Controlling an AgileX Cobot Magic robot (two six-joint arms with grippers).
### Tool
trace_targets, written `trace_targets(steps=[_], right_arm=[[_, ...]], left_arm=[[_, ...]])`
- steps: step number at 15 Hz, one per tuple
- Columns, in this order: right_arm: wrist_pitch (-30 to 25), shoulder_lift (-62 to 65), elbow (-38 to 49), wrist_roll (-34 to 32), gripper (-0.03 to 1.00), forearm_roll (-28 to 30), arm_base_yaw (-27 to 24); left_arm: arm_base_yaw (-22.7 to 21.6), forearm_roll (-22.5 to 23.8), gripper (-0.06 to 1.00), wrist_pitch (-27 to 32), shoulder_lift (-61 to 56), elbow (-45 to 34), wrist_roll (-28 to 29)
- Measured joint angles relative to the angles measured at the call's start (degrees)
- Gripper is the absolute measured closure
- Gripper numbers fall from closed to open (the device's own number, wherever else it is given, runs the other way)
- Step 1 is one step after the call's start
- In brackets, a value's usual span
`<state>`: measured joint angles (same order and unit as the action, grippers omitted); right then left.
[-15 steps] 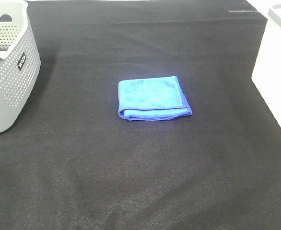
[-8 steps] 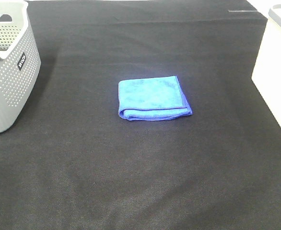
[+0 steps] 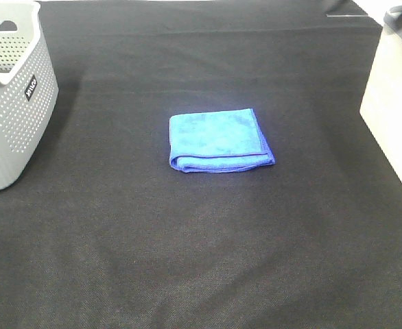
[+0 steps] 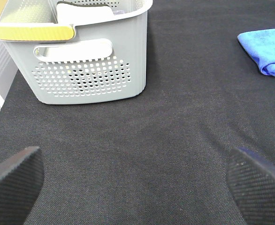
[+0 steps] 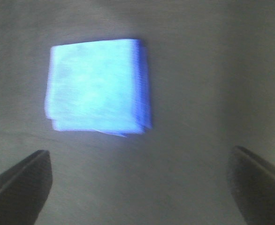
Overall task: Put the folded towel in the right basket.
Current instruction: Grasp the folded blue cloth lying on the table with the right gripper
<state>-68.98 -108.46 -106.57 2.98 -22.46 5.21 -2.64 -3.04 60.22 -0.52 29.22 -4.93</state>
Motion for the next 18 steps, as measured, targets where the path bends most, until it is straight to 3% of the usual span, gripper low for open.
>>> trace_targets(steps=[2, 6, 10, 18], right_arm=[[0.1, -14.1, -9.9, 0.0, 0.0, -4.6, 4.4], [-0.2, -30.0, -20.7, 0.0, 0.0, -6.7, 4.9], [0.2, -38.4, -22.6, 0.0, 0.0, -9.6, 4.5], [0.4, -41.8, -23.3, 0.0, 0.01, -11.3, 2.9]], left_arm=[[0.0, 0.0, -0.05, 0.0, 0.0, 0.0, 0.0], [0.0, 0.0, -0.05, 0.0, 0.0, 0.0, 0.0], [0.0, 0.0, -0.05, 0.0, 0.0, 0.0, 0.0], [0.0, 0.1, -0.05, 0.0, 0.0, 0.0, 0.0]])
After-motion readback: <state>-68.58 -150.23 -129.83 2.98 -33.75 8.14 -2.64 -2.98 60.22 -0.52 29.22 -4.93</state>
